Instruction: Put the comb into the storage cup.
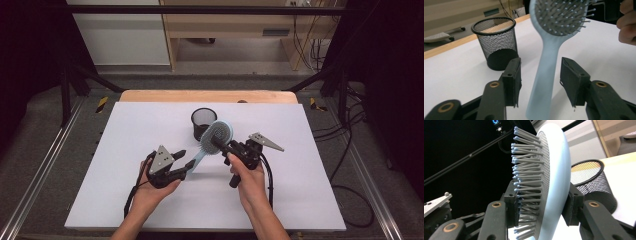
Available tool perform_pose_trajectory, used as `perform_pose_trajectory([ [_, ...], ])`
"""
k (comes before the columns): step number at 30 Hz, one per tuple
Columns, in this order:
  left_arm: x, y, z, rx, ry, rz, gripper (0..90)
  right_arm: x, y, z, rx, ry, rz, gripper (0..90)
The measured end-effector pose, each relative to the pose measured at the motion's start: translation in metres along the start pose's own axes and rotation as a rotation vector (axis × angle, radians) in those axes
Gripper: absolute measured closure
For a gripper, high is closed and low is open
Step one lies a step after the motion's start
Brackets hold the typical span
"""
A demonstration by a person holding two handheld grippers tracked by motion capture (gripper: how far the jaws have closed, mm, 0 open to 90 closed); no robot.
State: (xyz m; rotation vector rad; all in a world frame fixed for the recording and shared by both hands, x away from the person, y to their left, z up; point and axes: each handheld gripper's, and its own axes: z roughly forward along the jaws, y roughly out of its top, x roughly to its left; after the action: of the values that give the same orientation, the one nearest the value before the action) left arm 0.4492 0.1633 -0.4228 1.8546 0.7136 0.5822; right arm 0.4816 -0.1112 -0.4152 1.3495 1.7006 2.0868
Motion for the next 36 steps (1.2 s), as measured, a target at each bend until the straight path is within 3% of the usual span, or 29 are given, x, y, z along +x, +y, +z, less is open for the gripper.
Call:
perform_pose_trajectory([
  [5, 0.01, -0.004, -0.006, -0.016, 0.054, -0.022, 34.8, -0.004, 0.003, -0.003, -0.012, -0.018, 0.0, 55.9],
  [9, 0.019, -0.01, -0.016, -0.024, 0.081, -0.067, 22.5, -0.005, 0.005, -0.004, -0.016, -0.034, -0.015, 55.7],
  [13, 0.026, -0.015, -0.03, -0.036, 0.12, -0.087, 15.2, -0.006, 0.008, -0.005, -0.016, -0.037, -0.017, 55.5],
  [18, 0.033, -0.02, -0.044, -0.06, 0.142, -0.108, 13.9, -0.008, 0.01, -0.003, -0.007, -0.033, -0.022, 55.0],
  [26, 0.033, -0.036, -0.066, -0.05, 0.178, -0.067, 11.1, -0.007, 0.011, 0.002, 0.005, -0.02, -0.017, 54.3],
  [36, 0.045, -0.045, -0.074, -0.049, 0.232, -0.129, 10.9, -0.01, 0.013, 0.012, 0.025, -0.025, 0.001, 53.7],
])
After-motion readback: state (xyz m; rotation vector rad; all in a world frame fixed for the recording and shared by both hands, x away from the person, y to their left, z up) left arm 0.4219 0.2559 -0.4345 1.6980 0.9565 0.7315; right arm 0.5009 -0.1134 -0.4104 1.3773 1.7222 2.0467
